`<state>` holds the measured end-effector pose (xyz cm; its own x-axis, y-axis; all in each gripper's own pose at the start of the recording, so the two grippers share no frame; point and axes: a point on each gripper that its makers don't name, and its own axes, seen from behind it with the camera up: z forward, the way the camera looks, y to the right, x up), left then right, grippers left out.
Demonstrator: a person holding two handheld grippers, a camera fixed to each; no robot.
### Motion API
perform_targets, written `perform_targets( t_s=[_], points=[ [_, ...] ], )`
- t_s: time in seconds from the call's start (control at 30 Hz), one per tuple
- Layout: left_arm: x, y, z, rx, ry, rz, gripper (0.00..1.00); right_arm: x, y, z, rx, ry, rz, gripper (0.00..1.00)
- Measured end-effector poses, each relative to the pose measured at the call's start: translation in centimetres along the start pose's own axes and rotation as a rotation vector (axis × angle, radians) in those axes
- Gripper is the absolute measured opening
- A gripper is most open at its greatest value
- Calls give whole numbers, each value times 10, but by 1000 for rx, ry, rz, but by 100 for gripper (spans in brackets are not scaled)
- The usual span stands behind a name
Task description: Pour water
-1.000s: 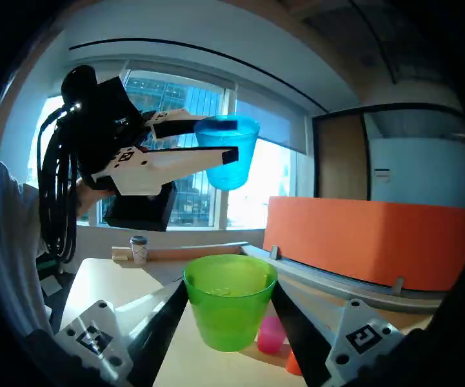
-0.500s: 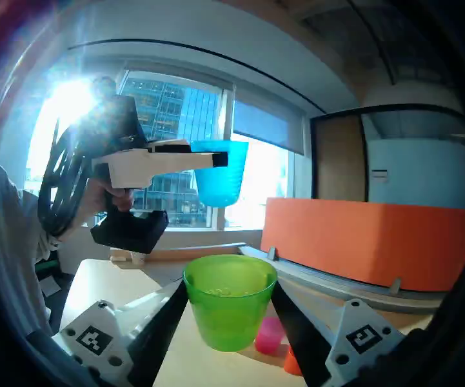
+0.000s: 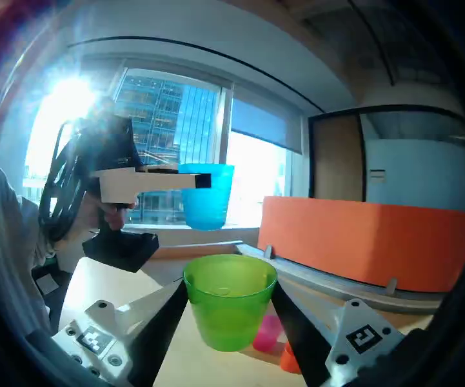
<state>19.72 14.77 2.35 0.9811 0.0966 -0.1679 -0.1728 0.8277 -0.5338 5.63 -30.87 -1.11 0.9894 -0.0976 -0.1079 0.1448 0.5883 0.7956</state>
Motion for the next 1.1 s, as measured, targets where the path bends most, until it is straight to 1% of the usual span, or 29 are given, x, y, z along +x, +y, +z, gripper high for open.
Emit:
perform_targets(
  t_s=[0.2,0.4,0.67,0.8,1.1],
  points=[
    [-19,3,-2,-8,-22,-38,87,1,2,-4,-8,-5,2,89],
    [-36,9,-7,-19,-34,-48,87,0,6,-10,-21,-13,2,89],
    [-58,17,-14,-32,-49,-78,88,-1,15,-19,-44,-25,4,89],
    [-67,18,-17,-30,-59,-83,87,-1,22,-26,-63,-32,4,89],
    [-87,29,-25,-42,-82,-87,87,-7,40,-46,-107,-60,8,89]
  ],
)
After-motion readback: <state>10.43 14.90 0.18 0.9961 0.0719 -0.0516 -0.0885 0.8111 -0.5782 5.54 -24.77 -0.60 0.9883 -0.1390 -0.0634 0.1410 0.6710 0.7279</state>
